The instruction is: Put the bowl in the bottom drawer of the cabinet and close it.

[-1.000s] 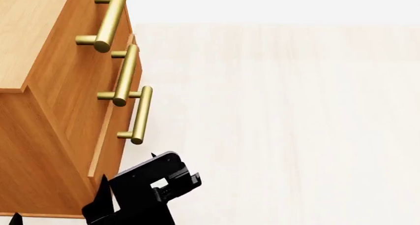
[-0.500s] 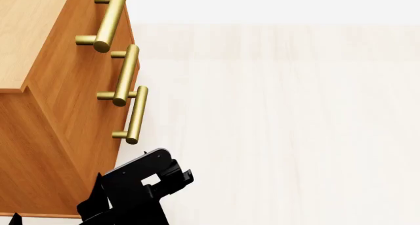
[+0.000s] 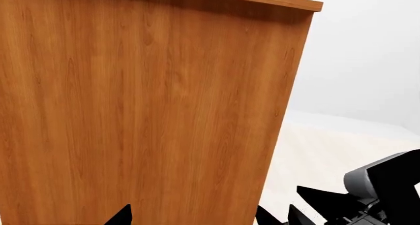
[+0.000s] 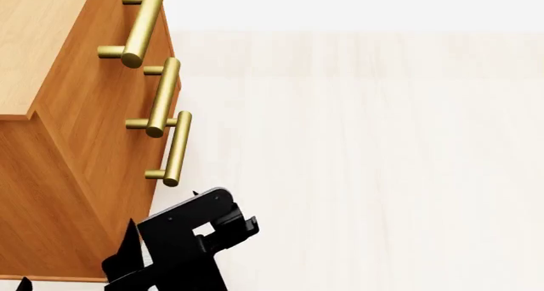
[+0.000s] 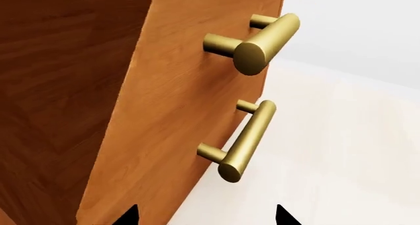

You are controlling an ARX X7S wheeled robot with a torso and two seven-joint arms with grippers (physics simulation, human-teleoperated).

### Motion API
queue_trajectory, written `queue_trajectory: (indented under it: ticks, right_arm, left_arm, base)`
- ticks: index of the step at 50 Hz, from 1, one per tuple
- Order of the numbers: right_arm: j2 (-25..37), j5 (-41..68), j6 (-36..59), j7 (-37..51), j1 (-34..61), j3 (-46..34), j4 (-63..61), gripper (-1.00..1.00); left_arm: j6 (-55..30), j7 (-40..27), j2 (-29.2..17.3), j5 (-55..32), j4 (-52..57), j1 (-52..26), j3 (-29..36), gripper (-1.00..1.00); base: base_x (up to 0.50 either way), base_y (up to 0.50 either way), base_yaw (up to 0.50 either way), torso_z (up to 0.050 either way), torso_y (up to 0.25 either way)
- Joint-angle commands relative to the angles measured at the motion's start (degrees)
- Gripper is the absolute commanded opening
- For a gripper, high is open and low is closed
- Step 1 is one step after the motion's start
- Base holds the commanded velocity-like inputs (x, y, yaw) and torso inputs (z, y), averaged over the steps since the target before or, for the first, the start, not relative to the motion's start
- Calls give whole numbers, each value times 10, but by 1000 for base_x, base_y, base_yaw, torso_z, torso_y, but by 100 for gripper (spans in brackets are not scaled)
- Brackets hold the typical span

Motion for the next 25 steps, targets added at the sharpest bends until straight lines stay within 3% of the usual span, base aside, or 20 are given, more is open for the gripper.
queue_trajectory:
  ticks: [1,25]
  right_arm:
    - [54,-1,0,39,2,9,-73,100]
    - [224,-36,-8,176,-9,8,-301,100]
  left_arm:
    - [-8,-3,2,5,5,-6,9,100]
    - [-16,-11,-2,8,15,-8,12,100]
  base:
    - [0,0,0,0,0]
    - [0,0,0,0,0]
